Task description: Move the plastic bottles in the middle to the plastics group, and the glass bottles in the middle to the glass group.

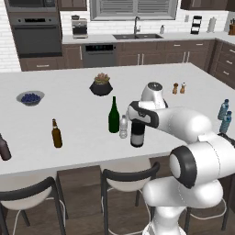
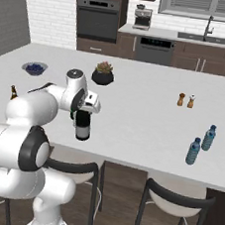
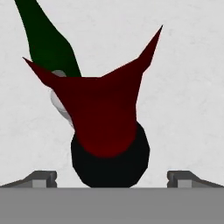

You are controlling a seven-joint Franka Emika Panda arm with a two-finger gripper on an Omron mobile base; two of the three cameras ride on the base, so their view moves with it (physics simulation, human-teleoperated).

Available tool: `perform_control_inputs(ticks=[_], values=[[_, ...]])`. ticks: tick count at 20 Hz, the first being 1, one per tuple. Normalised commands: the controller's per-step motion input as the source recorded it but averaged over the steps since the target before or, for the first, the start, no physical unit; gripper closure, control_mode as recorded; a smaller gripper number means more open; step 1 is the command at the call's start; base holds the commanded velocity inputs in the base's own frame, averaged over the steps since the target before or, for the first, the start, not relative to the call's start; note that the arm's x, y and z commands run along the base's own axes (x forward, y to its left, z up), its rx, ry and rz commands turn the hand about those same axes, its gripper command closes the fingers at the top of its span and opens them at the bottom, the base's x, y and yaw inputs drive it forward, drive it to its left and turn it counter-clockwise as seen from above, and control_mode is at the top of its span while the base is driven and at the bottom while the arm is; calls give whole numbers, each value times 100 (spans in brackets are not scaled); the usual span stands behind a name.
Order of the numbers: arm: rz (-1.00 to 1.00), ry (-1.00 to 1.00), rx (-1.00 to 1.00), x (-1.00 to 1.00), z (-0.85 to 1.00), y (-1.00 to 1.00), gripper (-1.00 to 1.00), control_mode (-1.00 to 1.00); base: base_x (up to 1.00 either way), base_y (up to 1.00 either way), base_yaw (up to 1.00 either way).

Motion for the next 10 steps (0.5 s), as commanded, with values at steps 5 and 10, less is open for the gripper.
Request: perform_control_inputs(ticks=[5,10], values=[[2,0,0,6,-3,0,-100,-100,0,0,0],[3,0,0,7,-5,0,-100,-100,0,0,0]])
